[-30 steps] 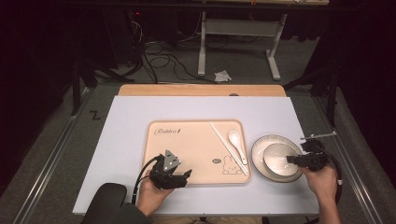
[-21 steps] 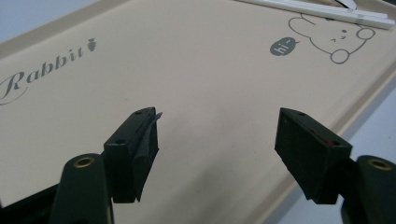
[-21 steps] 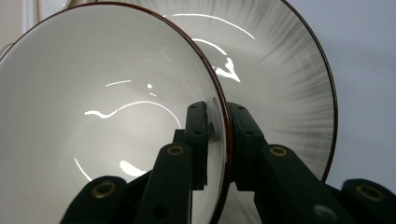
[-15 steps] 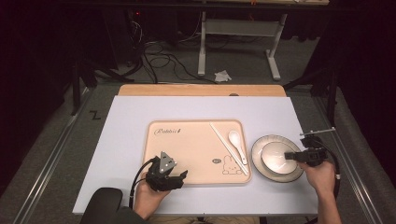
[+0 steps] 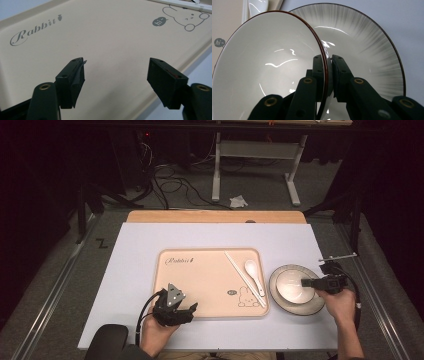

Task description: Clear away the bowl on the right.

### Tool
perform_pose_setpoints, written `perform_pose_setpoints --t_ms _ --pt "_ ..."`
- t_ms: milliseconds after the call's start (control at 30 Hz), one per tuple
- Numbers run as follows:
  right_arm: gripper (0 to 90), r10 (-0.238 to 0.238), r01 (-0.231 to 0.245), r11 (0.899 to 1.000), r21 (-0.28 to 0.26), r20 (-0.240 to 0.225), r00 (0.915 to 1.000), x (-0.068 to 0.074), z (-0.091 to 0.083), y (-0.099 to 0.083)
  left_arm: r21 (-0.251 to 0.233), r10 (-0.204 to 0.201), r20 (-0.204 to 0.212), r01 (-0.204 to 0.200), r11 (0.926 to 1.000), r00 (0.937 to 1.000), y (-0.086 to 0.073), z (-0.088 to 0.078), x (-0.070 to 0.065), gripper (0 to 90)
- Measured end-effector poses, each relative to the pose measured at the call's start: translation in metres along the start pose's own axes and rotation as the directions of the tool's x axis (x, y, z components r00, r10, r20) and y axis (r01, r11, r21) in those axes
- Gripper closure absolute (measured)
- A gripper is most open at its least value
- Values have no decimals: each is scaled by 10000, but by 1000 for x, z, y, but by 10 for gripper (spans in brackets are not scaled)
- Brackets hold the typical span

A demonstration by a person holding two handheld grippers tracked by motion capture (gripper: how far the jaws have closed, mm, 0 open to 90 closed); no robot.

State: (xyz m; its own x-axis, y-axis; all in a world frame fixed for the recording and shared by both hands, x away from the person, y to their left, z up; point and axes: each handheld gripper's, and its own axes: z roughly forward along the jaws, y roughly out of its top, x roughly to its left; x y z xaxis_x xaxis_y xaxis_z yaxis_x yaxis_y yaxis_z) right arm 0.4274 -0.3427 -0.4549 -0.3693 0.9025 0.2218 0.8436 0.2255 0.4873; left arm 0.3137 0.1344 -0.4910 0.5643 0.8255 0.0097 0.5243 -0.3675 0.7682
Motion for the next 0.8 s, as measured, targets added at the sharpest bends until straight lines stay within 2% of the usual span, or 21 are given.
perform_pose_setpoints --t_ms 200,400,667,800 --pt "834 -26 27 10000 -79 125 9999 0 -3 0 5 24 26 -24 10000 10000 0 0 0 304" --pt "834 -101 102 9997 -234 30 9999 2 -7 -1 -84 -44 158 45 10000 9999 1 1 1 304" --pt "833 -82 88 9989 -461 129 9999 6 -17 -10 -57 226 479 -224 9997 9986 7 7 -2 304" --pt "833 75 -79 9976 -684 -60 10000 5 -25 -18 -78 347 580 -343 9994 9977 11 13 -5 304"
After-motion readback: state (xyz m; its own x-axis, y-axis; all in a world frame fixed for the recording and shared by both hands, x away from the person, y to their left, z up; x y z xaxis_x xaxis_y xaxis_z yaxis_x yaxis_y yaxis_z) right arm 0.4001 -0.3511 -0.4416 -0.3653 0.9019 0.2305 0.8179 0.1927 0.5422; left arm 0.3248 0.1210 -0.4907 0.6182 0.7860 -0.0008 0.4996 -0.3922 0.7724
